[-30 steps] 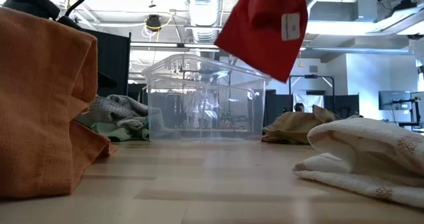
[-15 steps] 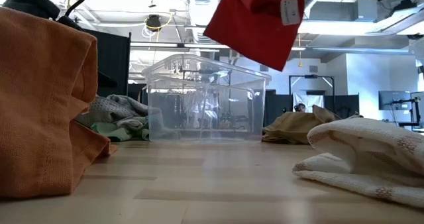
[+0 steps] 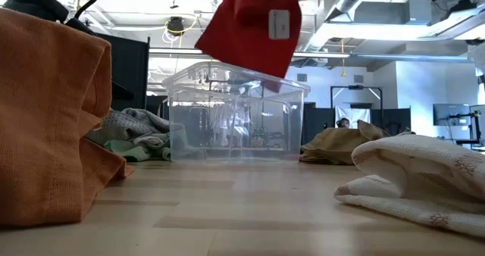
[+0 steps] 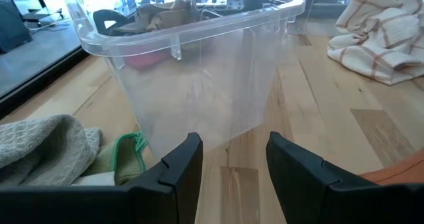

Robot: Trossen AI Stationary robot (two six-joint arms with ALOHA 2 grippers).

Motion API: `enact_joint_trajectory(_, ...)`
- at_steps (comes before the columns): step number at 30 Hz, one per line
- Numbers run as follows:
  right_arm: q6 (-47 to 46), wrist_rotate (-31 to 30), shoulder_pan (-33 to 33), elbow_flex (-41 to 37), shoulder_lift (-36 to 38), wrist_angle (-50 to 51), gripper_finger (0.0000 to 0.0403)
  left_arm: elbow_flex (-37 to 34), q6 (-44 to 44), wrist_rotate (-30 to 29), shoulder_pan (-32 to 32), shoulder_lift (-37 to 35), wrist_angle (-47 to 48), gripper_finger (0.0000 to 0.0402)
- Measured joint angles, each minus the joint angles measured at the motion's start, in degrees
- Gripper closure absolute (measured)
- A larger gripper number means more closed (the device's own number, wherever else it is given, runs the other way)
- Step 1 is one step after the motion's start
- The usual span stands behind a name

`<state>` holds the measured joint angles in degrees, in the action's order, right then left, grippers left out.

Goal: Sort towels by color in basket
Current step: Put the red towel into the top transparent bin

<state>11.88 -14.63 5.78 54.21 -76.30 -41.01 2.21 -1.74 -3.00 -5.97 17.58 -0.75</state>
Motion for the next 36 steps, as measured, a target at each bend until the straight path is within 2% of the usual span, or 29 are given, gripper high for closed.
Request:
enact_joint_trajectory(13,-3.1,-0.28,0.27,0.7,-0.91,12.7,0.0381,0.0,0.0,0.0,0.0,0.0,-0.01,0.0242)
enact_joint_trajectory(20,-7.85,-0.5,1.95,0.7,-0.93,20.81,0.0382,0.0,0.0,0.0,0.01,0.01,0.0,0.0242)
enact_joint_trajectory(36,-13.44,-0.55,2.27,0.7,-0.93,28.52,0.0381,0.01,0.0,-0.01,0.01,0.0,-0.01,0.0242)
